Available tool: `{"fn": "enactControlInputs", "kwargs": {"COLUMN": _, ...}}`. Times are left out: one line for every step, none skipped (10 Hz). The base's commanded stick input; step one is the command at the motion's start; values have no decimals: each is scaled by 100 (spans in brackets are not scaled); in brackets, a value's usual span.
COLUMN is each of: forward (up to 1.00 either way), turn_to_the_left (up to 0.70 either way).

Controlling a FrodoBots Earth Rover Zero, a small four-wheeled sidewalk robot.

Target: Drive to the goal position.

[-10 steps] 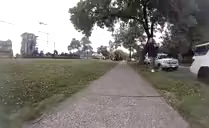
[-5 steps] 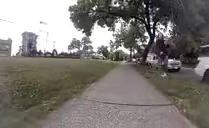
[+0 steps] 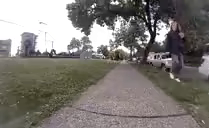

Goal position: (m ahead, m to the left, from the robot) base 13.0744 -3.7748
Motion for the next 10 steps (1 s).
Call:
{"fn": "enactControlInputs", "kwargs": {"forward": 70, "turn_to_the_left": 0}}
{"fn": "enactControlInputs", "kwargs": {"forward": 70, "turn_to_the_left": 0}}
{"fn": "enactControlInputs", "kwargs": {"forward": 70, "turn_to_the_left": 0}}
{"fn": "enactControlInputs", "kwargs": {"forward": 70, "turn_to_the_left": 0}}
{"fn": "enactControlInputs", "kwargs": {"forward": 70, "turn_to_the_left": 0}}
{"fn": "enactControlInputs", "kwargs": {"forward": 70, "turn_to_the_left": 0}}
{"fn": "enactControlInputs", "kwargs": {"forward": 70, "turn_to_the_left": -22}}
{"fn": "enactControlInputs", "kwargs": {"forward": 70, "turn_to_the_left": -35}}
{"fn": "enactControlInputs", "kwargs": {"forward": 70, "turn_to_the_left": -35}}
{"fn": "enactControlInputs", "kwargs": {"forward": 70, "turn_to_the_left": -13}}
